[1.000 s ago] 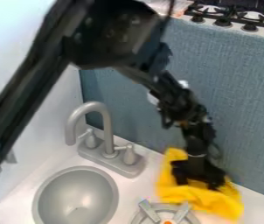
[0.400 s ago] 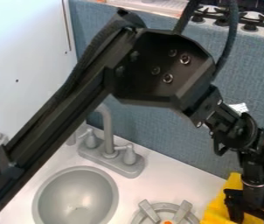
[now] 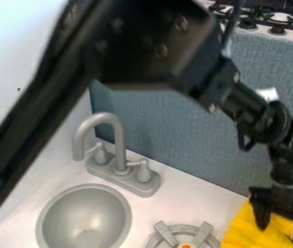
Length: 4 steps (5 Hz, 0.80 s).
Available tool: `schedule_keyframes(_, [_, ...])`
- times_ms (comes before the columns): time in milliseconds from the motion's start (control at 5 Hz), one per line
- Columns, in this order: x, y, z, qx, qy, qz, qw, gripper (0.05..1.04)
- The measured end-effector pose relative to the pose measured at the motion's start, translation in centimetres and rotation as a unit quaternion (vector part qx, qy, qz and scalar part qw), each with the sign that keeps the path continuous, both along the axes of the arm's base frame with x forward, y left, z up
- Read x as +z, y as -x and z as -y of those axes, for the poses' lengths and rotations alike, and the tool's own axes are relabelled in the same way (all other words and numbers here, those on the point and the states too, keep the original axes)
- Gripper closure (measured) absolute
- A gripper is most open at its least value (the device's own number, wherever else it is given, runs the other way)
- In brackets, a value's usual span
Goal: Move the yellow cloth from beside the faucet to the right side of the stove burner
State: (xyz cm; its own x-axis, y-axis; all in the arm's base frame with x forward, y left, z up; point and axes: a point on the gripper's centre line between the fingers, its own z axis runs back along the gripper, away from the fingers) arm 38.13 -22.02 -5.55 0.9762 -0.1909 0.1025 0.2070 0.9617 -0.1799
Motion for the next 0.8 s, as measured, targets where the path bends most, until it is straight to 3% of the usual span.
schedule_keyframes(200, [3.3, 0.5, -0.6, 0.007, 0.007, 0.024, 0.9997, 0.083])
schedule_keyframes(400, [5.6, 2.8, -2.2, -0.001, -0.027, -0.003, 0.9996, 0.083])
schedule_keyframes(800, [9.1, 12.0, -4.7, 0.005, -0.133, -0.053, 0.9898, 0.083])
